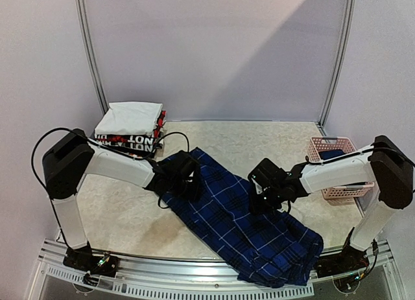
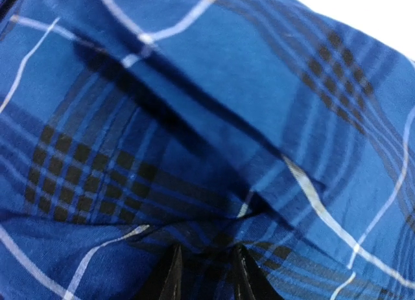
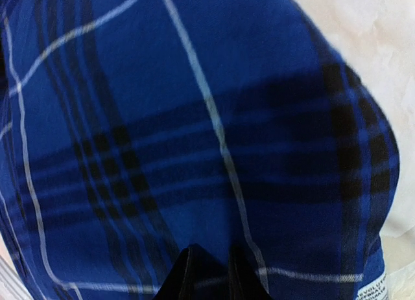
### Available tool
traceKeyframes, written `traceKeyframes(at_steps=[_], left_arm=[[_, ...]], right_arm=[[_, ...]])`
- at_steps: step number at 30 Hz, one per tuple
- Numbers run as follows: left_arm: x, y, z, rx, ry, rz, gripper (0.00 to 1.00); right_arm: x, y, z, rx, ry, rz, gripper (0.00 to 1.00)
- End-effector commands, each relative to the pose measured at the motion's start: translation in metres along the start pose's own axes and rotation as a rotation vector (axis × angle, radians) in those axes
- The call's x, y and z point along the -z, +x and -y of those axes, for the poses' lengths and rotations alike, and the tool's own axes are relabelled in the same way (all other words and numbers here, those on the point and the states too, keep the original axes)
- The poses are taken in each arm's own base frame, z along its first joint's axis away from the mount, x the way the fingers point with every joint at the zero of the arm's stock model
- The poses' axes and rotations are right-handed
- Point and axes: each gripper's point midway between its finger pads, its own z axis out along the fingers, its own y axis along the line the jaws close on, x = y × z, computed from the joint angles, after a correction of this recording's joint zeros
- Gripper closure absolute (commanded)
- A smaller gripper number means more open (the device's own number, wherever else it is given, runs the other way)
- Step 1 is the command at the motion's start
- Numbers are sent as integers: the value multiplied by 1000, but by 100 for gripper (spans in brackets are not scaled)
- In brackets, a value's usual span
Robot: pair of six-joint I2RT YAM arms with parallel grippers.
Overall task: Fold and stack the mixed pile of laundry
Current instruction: Rotate the rectangle-folded shirt at the corner of the board.
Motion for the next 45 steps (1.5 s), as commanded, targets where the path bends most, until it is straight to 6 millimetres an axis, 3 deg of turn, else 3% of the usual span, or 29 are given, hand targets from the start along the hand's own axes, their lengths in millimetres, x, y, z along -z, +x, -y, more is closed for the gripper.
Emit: traceKeyframes(at_steps=[1,9,14,17,22,28,33,36,40,45], left_arm=[[-22,38,-60,-56,-177,-251,71],[-42,-19,-65,-56,-192,-267,72],[-50,-47,-63,-44,-166,-250,73],[-35,-62,-51,-46,-131,-206,74],[9,-77,-40,-57,-106,-116,69],[49,-64,-30,-83,-109,-68,59],[65,-31,-21,-89,-107,-60,48],[68,-5,-11,-86,-80,-59,37],[72,27,5,-105,-32,-55,23],[74,47,7,-50,15,-43,25]], right_arm=[[2,33,11,-39,4,-115,80],[2,47,-2,-98,-83,-118,80],[6,54,-31,-82,-158,-120,80],[10,48,-32,-69,-130,-100,80],[30,23,-26,-32,-42,-24,79],[64,0,-24,15,1,54,71],[74,6,3,18,100,74,36],[72,15,14,7,109,67,26],[65,25,18,-2,100,47,20],[50,37,21,2,84,8,21]])
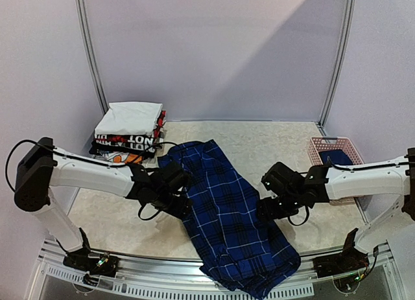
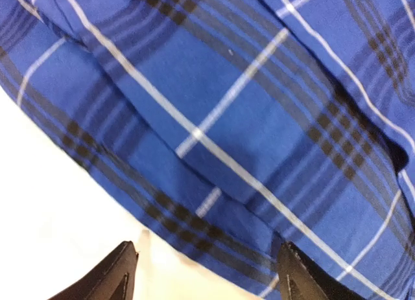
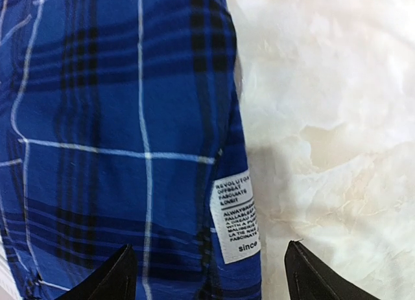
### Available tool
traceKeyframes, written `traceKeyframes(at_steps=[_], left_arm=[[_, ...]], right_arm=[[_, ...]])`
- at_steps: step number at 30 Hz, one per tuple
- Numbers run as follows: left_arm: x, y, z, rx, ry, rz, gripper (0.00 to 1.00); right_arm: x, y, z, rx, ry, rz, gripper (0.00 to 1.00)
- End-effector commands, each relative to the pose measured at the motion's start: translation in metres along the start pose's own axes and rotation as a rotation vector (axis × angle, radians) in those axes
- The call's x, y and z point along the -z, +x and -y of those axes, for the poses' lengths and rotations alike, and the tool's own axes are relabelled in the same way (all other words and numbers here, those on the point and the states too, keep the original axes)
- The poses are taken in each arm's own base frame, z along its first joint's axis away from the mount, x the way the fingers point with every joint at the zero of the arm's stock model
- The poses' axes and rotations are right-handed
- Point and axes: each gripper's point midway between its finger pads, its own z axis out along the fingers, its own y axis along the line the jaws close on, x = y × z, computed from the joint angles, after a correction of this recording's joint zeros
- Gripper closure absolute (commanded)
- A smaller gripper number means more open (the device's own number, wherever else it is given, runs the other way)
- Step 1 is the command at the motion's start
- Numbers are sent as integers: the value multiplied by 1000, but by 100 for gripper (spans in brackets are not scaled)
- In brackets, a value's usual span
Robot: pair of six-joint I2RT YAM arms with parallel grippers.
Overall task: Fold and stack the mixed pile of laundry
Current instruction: Rotate the rectangle-folded shirt at the corner of the board.
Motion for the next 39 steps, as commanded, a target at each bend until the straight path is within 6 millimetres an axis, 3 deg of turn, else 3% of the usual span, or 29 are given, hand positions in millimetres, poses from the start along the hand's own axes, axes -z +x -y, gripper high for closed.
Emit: traceKeyframes(at_steps=[1,8,21,26,32,36,39], left_arm=[[6,-5,10,91,73,84,27],[-12,9,12,134,102,74,44],[-36,-8,-2,144,23,85,99],[-41,-33,-17,135,-10,83,100],[-46,-80,-35,122,-18,78,100],[-53,-110,-40,102,-25,75,100],[-60,-120,-44,102,-29,57,100]], right_arm=[[-13,10,3,-5,-10,-29,22],[-31,25,4,1,-15,-85,39],[-35,41,6,-41,-52,-111,80],[-31,41,3,-107,-95,-80,91],[-27,36,-26,-187,-229,-42,95],[-28,31,-49,-186,-292,-42,90],[-32,30,-58,-159,-291,-64,79]])
